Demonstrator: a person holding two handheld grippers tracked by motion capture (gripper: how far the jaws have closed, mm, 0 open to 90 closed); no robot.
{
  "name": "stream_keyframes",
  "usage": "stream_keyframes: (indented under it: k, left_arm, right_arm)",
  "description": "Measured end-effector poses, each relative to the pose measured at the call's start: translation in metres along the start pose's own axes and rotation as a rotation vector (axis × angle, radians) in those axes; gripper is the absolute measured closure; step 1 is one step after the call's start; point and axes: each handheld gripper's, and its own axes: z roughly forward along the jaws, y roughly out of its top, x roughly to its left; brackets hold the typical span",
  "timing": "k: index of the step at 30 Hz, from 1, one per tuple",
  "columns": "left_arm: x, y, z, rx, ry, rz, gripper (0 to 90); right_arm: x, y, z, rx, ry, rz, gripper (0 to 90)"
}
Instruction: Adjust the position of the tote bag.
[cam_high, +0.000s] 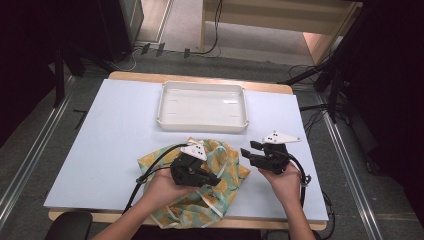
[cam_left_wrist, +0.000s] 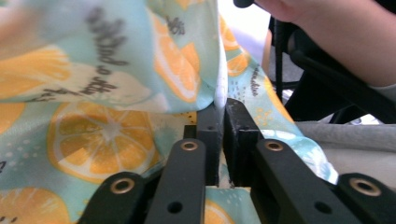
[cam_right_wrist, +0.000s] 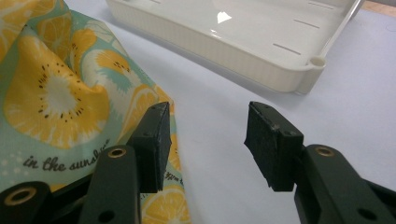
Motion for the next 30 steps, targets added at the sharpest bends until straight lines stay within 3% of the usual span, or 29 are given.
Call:
stream_keyframes:
  k: [12,20,24,30]
  left_arm:
    - [-0.002,0.005,-0.021,-0.023,0.03,-0.004,63.5]
    - [-0.002,0.006,-0.035,-0.03,0.06,0.0,57.1]
    - [0.003,0.004,-0.041,-0.023,0.072,-0.007,49.3]
    - [0.003,0.004,-0.052,-0.047,0.071,-0.003,44.1]
  right_arm:
    - [0.001,0.0,0.001,0.009,0.004,0.001,50.8]
    - [0.002,0.0,0.001,0.008,0.008,0.0,50.9]
    - [0.002,0.0,0.001,0.009,0.012,0.0,51.2]
    - [0.002,0.0,0.001,0.01,0.017,-0.004,51.8]
